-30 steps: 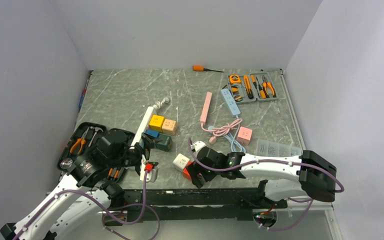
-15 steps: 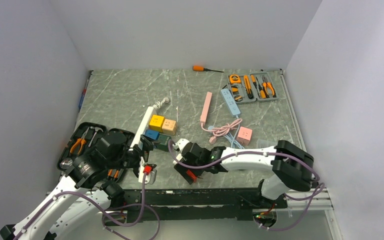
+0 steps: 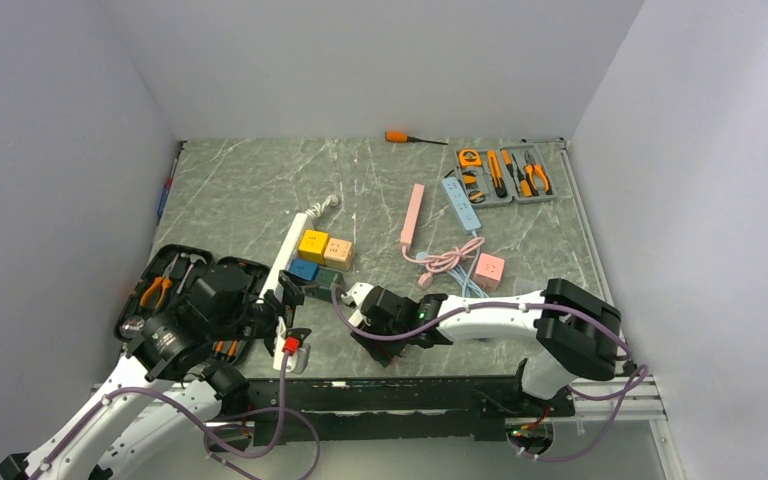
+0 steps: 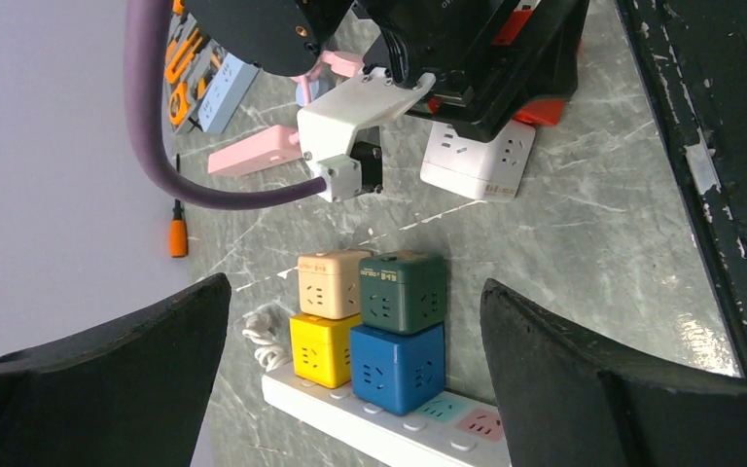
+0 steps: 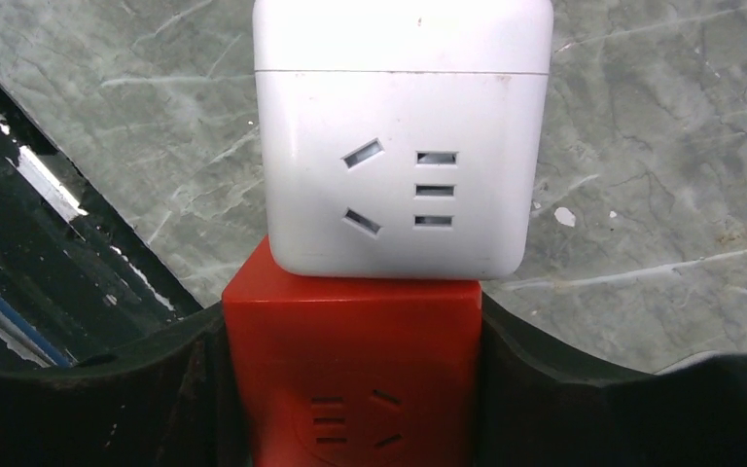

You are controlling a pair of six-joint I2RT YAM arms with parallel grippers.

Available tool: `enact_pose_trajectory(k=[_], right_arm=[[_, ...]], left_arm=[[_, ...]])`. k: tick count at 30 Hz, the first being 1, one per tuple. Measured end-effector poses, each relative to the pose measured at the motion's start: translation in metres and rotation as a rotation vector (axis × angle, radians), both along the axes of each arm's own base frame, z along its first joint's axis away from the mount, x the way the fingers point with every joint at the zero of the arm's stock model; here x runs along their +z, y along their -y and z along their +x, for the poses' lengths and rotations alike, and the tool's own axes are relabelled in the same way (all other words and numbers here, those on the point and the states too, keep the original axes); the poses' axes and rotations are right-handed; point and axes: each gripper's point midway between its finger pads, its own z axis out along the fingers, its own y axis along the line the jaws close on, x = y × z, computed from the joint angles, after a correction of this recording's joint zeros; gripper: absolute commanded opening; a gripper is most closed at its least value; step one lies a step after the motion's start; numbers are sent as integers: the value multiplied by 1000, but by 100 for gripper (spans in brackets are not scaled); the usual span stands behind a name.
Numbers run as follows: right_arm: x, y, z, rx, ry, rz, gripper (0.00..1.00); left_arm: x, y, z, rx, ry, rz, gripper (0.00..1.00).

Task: Pull the plug off the socket
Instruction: Remove the plug from the socket.

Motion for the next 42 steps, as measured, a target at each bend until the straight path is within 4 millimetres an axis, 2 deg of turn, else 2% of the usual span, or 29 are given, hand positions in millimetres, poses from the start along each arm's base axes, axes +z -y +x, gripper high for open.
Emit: enact_pose_trajectory(k=[3,7,10,12,18,20,22,25,29,35,42], right_arm=[[0,1,0,12,5,-2,0],[5,4,0,26,17,-4,0],[24,3,3,34,44,25,0],[51,-4,8,34,66,89,0],[149,-29,28,42,114,366,0],[173,-37,28,70,114,428,0],[187,-44,23,111,101,464,0],[194,-48,19,147,77,470,0],[186,-50,10,192,24,444,0],[179,-48,-5,251,-44,425,0],[190,-58,-10,312,-86,438,0]], left_arm=[[2,-1,-1,-11,25,0,99],[3,-1,-1,-26,51,4,99],[1,-1,-1,-39,67,16,99],[-2,-1,-1,-49,78,25,99],[-12,-3,-2,-78,114,45,99],[-9,-1,-1,-86,149,35,99],[-3,1,2,-95,200,19,99],[9,4,6,-113,316,-21,99],[20,5,7,-137,467,-57,99],[20,3,2,-176,602,-59,99],[21,6,2,-206,656,-52,100]])
